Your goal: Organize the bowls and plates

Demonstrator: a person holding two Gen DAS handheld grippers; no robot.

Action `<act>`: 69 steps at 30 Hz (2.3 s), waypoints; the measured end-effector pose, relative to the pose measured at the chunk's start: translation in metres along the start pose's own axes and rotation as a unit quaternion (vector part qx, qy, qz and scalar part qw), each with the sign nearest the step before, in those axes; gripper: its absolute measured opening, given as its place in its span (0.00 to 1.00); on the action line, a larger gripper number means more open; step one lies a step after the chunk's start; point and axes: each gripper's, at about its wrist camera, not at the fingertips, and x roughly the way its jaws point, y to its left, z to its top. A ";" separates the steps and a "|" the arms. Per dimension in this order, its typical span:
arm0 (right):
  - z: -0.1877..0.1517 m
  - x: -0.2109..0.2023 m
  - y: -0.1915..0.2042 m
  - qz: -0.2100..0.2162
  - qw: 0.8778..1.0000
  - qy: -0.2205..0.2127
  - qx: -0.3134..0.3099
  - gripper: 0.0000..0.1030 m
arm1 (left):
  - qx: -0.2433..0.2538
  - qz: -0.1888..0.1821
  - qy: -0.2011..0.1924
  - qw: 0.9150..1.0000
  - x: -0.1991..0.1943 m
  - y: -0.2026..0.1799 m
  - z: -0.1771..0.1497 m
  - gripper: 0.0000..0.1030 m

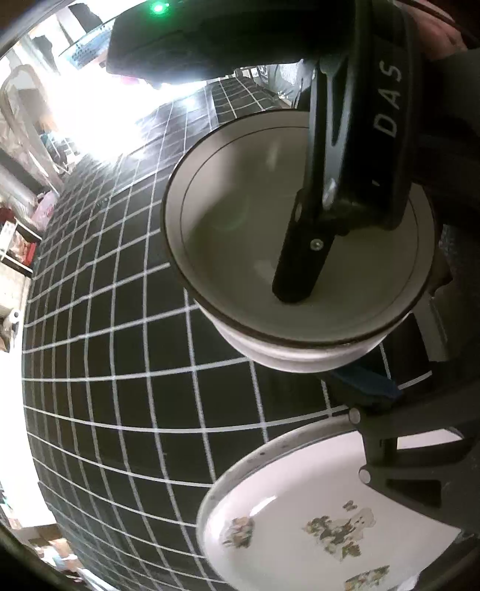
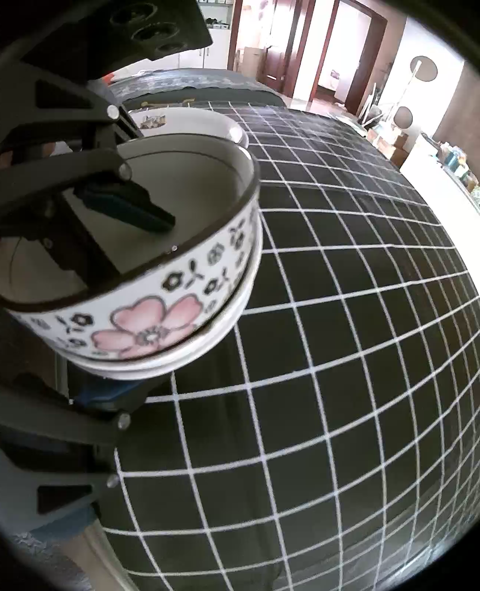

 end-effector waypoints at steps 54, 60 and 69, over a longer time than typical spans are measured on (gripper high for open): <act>0.027 0.090 0.171 -0.004 0.988 0.104 -0.111 0.75 | -0.138 0.041 -0.066 0.987 -0.075 0.134 0.007 0.68; 0.027 0.082 0.175 -0.007 0.988 0.087 -0.129 0.76 | -0.144 0.045 -0.069 0.986 -0.082 0.140 -0.003 0.68; 0.027 0.060 0.168 -0.008 0.991 0.056 -0.120 0.77 | -0.146 0.052 -0.082 0.985 -0.105 0.136 -0.019 0.68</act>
